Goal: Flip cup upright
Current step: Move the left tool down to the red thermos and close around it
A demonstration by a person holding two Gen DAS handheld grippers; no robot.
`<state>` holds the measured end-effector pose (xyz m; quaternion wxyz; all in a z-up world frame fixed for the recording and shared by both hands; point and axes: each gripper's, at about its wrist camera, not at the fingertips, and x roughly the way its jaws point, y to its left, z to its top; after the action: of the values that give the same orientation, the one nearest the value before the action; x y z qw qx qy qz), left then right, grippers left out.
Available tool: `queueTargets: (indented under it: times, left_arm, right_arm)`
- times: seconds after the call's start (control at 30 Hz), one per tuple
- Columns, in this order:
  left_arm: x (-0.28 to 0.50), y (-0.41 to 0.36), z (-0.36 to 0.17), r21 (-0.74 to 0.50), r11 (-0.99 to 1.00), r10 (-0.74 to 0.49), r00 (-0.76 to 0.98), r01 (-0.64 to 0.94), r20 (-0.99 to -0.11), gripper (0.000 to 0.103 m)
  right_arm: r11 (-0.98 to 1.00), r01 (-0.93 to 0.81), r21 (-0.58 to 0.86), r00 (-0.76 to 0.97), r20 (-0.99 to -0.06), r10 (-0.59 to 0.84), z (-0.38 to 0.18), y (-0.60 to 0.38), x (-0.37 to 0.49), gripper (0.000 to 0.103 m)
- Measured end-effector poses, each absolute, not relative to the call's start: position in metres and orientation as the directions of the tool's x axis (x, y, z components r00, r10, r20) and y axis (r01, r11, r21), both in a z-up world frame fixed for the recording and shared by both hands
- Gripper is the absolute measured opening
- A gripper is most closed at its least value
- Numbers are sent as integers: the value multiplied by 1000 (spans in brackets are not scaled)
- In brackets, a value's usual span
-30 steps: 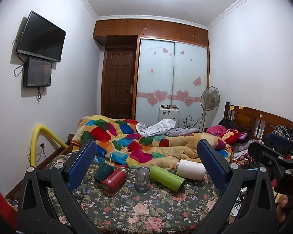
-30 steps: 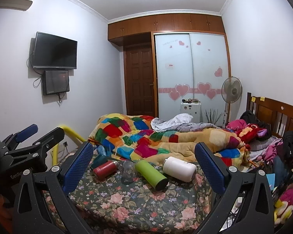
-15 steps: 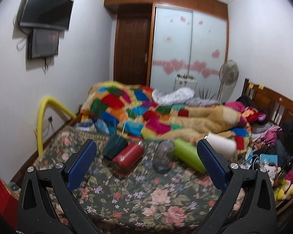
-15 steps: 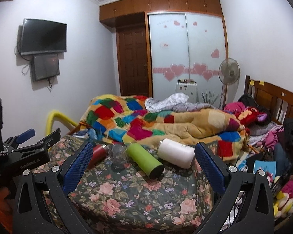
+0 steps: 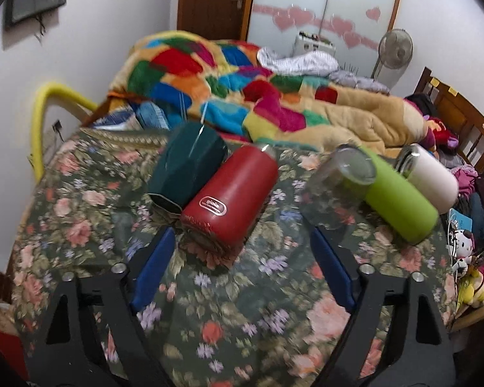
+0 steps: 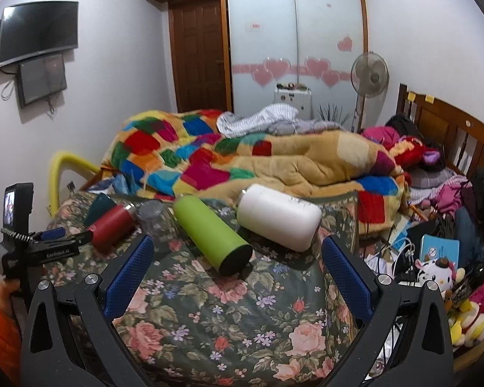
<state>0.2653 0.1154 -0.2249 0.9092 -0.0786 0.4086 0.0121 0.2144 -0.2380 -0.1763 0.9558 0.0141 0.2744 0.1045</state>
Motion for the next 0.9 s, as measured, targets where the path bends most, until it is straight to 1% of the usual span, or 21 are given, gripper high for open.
queueTargets:
  times: [0.07,0.2,0.37,0.53,0.7,0.83,0.9]
  left_arm:
    - [277,121,-234,-138,986,-48,650,-88,-758,82]
    - [291,124,-247,-126,988,-46,619,-85,-784,76]
    - [294,119,-247,-82,994,-23,617,-67,-786,76]
    - [292,113,-239,-101,995,-87,620,13,-780,76]
    - [311,104,-244,-65,997,-80,586,47,-807,76]
    - [332,98,-255,-74,994,-105,546,78,-831,76]
    - [344,99,-262,-97,992,-125,517,80,-847,76]
  right_arm:
    - [978,-187,87,818,-537,204,-181,-237,221,103]
    - [979,-186,82,805,-558,200,-189,-231,231,103]
    - [979,-192,74,795,-573,200,-195,-225,240,103]
    - [977,-200,78,788,-580,208,-199,-222,246,103]
    - [975,-206,81,785,-582,214,-202,-219,248,103]
    - [974,-212,83,782,-583,220,-203,-217,249,103]
    - [973,-215,80,780,-586,220,-204,-216,250,103]
